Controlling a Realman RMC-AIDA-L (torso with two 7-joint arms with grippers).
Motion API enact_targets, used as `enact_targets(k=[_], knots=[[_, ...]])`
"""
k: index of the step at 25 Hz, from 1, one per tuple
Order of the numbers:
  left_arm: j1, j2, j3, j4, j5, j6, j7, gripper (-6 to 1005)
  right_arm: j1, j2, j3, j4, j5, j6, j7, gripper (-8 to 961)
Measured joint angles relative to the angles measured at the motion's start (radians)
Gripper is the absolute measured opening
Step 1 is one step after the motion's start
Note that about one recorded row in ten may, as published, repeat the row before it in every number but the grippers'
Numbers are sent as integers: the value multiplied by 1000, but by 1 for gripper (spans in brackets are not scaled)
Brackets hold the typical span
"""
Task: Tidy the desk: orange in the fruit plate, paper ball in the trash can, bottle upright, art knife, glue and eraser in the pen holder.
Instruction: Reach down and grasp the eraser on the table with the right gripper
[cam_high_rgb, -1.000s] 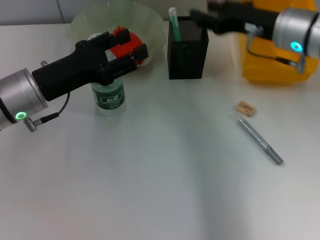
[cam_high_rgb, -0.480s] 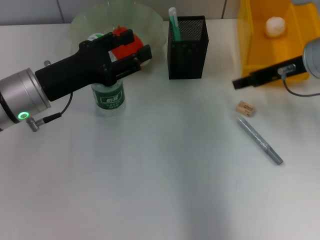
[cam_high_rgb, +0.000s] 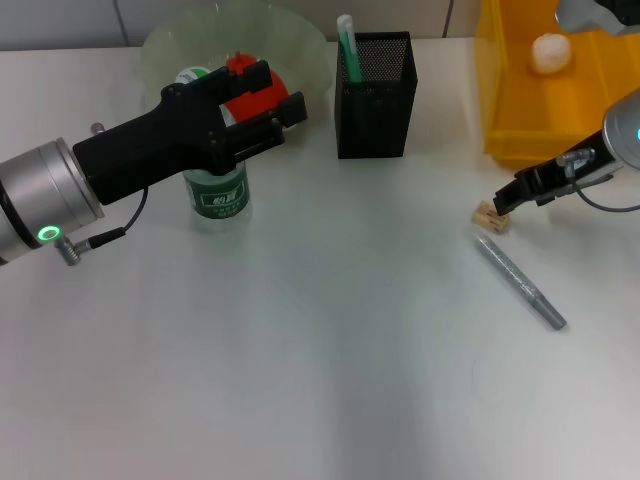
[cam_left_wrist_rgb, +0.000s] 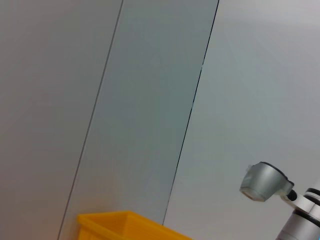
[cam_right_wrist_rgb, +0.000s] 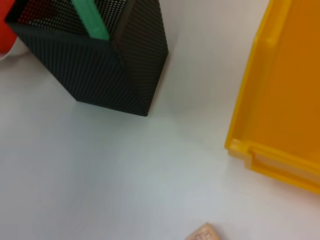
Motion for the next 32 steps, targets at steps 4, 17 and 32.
enact_targets(k=[4, 17, 32], knots=[[0, 0, 0, 0, 1, 1, 0, 683, 28, 1, -3, 43, -6, 21, -3, 538], [5, 0, 0, 0, 3, 3, -4, 683, 114, 2, -62, 198, -9, 96, -10, 521], [10, 0, 0, 0, 2, 3, -3, 683, 145, 2, -94, 258, -16, 137, -12, 471]])
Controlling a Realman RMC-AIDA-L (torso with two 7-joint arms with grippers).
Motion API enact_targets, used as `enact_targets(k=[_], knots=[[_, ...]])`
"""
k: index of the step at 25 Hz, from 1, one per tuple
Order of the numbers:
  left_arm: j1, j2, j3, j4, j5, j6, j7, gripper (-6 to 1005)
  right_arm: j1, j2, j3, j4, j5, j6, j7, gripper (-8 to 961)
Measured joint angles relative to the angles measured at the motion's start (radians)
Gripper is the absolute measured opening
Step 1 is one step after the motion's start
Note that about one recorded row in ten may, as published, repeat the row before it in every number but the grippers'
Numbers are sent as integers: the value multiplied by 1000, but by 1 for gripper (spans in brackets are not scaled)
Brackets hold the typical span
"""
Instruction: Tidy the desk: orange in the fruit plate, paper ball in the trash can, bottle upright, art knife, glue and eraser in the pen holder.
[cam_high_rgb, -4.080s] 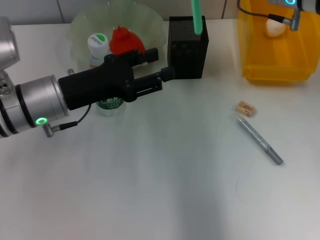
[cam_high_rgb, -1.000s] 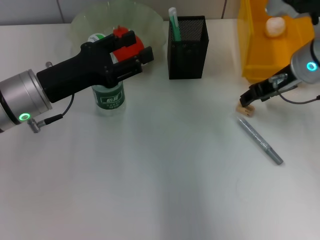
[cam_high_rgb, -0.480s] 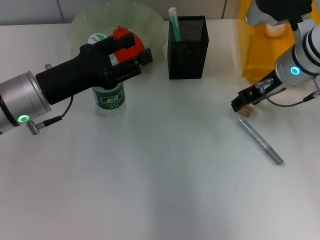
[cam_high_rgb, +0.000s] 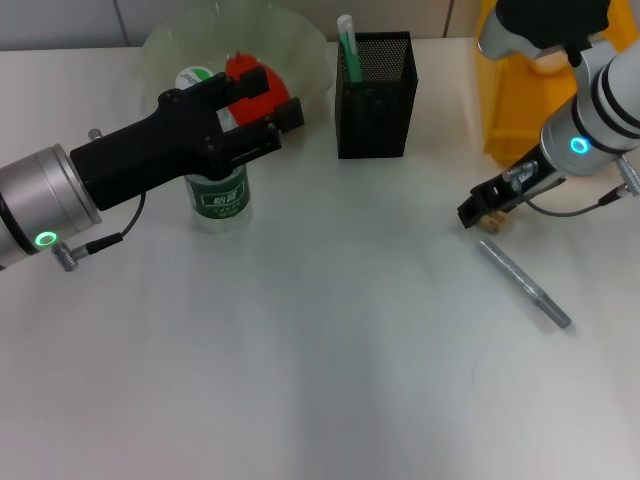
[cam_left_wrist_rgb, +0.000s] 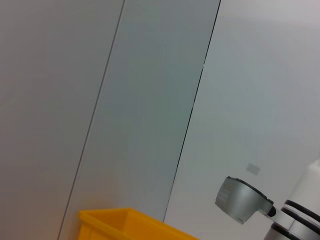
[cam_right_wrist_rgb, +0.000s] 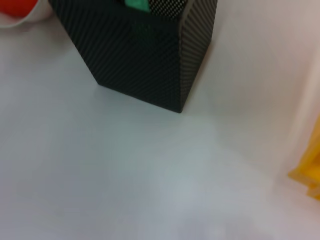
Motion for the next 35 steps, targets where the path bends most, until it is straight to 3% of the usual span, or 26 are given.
enact_targets(k=[20, 23, 26, 30, 35], knots=[[10, 0, 0, 0, 2, 12, 0, 684, 1, 0, -10, 11, 5, 0, 5, 406], [10, 1, 0, 0, 1, 12, -1, 684, 0, 0, -10, 11, 5, -1, 6, 307], [10, 1, 0, 0, 1, 12, -1, 684, -4, 0, -7, 0, 6, -3, 6, 288], [9, 1, 0, 2, -1, 14, -2, 684, -36, 0, 0, -82, 12, -20, 6, 268], [9, 2, 0, 1, -2, 16, -1, 684, -129, 0, 0, -295, 90, -23, -6, 265]])
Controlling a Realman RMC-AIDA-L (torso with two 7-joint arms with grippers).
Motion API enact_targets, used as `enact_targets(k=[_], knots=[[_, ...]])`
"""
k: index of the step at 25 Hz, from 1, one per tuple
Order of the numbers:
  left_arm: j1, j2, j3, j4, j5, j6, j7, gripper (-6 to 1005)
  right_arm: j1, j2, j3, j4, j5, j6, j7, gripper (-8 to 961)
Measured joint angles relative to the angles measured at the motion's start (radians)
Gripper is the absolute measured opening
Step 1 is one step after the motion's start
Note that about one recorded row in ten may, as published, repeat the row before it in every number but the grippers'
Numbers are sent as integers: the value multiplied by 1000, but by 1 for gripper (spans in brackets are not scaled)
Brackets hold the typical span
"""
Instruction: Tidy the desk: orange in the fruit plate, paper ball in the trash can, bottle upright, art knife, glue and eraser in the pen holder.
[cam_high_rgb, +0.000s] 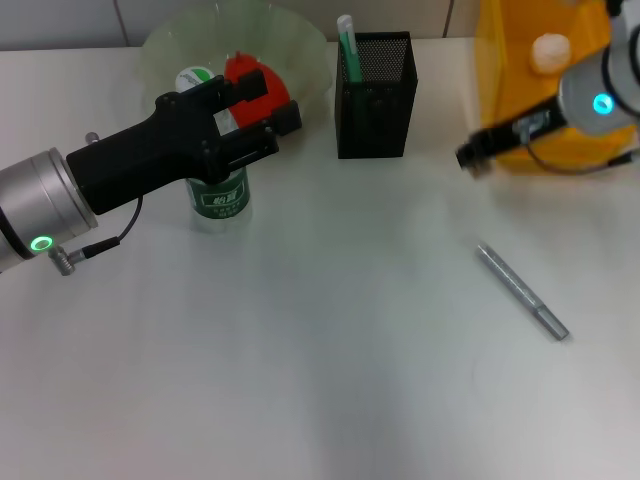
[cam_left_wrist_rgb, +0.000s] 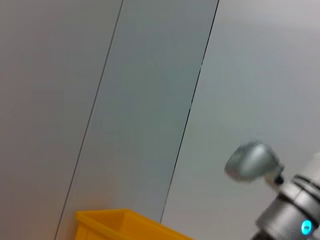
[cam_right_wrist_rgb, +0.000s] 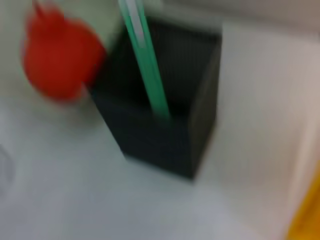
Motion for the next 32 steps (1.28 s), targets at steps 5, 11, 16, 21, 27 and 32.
enact_targets(k=[5, 11, 16, 21, 27, 32], knots=[[0, 0, 0, 0, 0, 1, 2, 684, -55, 1, 2, -144, 92, 64, -37, 262], [0, -1, -1, -1, 0, 4, 3, 684, -12, 0, -9, -111, 112, 243, -65, 274], [-2, -2, 0, -1, 0, 4, 4, 684, 104, -1, -5, 39, 113, 348, -100, 285], [-6, -2, 0, -1, 0, 3, 5, 684, 234, -2, -1, 215, 113, 356, -134, 295], [-7, -2, 0, -1, 0, 3, 5, 685, 288, -1, -3, 319, 110, 356, -143, 308], [-7, -2, -2, 0, 0, 0, 5, 685, 273, -1, -4, 297, 109, 357, -145, 318]])
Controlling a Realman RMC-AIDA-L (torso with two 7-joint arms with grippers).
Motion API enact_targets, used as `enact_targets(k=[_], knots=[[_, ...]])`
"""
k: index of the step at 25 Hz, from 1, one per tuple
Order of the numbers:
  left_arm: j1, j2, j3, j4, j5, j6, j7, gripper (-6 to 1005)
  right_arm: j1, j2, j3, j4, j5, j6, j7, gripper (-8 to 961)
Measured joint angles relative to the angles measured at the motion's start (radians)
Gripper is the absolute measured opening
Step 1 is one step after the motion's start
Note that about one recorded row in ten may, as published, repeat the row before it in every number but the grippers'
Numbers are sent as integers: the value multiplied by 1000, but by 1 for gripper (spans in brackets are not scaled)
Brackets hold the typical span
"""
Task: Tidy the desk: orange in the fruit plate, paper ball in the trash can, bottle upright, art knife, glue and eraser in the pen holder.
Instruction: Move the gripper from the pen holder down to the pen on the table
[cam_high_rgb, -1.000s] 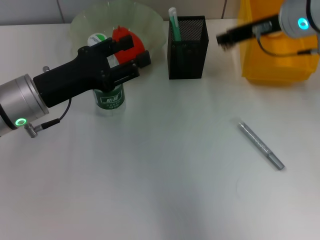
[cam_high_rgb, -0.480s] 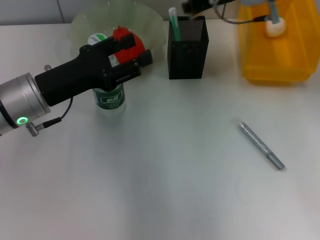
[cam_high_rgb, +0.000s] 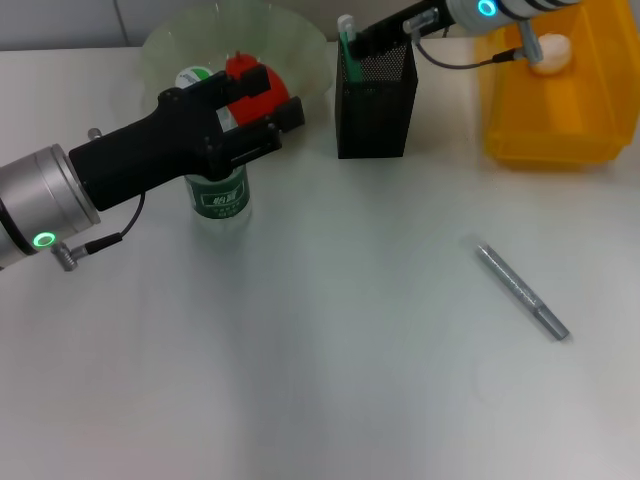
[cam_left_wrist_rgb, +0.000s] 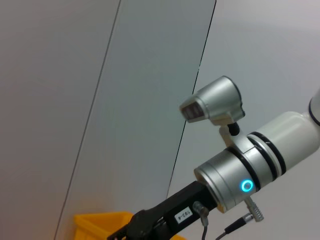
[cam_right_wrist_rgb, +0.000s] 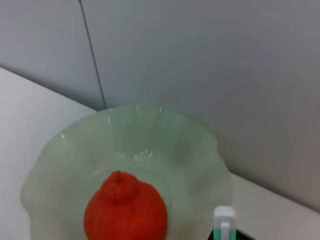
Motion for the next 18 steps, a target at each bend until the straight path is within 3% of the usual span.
enact_targets(k=[2, 6, 7, 10, 12, 18], knots=[[-1, 0, 0, 1, 0, -1, 0, 685, -19, 0, -2, -38, 0, -8, 0, 322], [-7, 0, -2, 1, 0, -3, 1, 685, -75, 1, -2, -167, -2, -116, 8, 486], [-7, 0, -2, 1, 0, -3, 1, 685, -115, 1, 2, -244, -4, -213, 21, 527], [-9, 0, -2, 0, 0, -3, 1, 685, -149, 0, 2, -309, -10, -299, 38, 573], [-10, 0, -3, 0, 0, -4, 1, 685, -201, 0, 3, -400, -58, -463, 72, 603], [-6, 0, -3, -1, 0, -5, 2, 685, -282, 3, 4, -475, -182, -674, 125, 597]])
